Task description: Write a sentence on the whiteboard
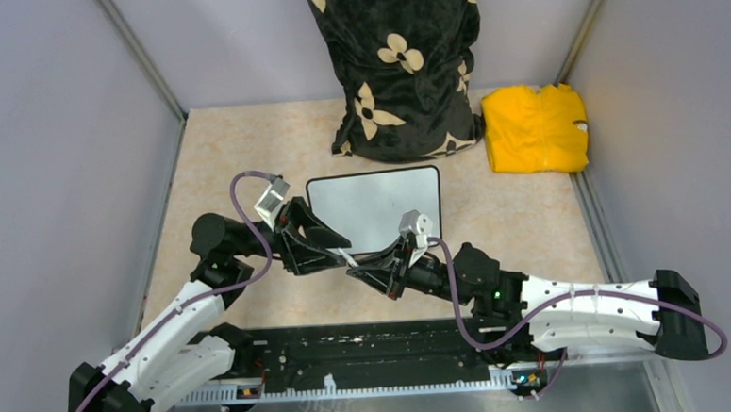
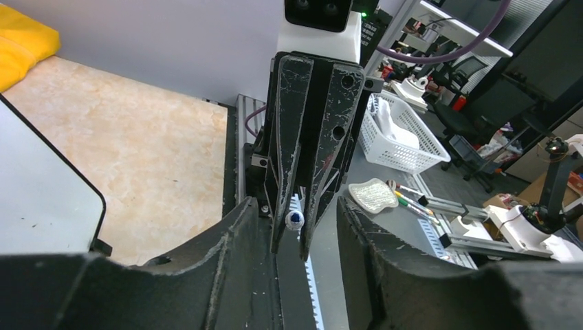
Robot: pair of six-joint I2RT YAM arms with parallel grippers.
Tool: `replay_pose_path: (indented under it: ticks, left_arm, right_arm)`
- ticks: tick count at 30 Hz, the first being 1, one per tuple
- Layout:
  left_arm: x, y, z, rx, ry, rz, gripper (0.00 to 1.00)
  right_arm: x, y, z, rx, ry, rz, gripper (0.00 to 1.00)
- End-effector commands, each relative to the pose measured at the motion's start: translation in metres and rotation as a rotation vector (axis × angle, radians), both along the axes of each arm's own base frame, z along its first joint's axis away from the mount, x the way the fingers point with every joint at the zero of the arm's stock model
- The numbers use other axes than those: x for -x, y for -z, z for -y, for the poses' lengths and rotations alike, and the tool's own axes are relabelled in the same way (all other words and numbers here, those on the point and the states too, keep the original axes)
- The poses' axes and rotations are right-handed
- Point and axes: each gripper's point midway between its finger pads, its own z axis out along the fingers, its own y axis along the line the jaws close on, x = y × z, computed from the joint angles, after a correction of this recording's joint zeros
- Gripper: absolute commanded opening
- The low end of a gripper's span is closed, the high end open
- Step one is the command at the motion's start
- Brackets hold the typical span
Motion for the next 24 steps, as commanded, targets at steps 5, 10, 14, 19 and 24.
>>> replay_pose_path:
  ticks: [5,10,14,19,24]
  left_arm:
    - [0.0097,-0.0021,0.0011,0.004,0.058,0.039,0.43]
    - [0.0098,0.0002,0.0026,-0.004,0.068,0.030,0.40]
    - [0.0103,0.0016,0.0031,-0.008,0.075,0.023,0.39]
    - [0.0106,0.0029,0.0039,-0.013,0.082,0.017,0.36]
    - [0.0119,0.0042,0.0048,-0.017,0.092,0.014,0.35]
  right_arm:
    - [0.0020,-0.0466,0.0013,-0.119,-0.007,0.034,0.00]
    - [0.0013,-0.0466,0.0023,-0.120,-0.002,0.034,0.00]
    - [0.0008,-0.0456,0.0024,-0.119,0.001,0.034,0.00]
    - [-0.0005,-0.0461,0.0021,-0.122,0.007,0.034,0.00]
    - [-0.0003,-0.0454,0.0013,-0.121,0.006,0.033,0.00]
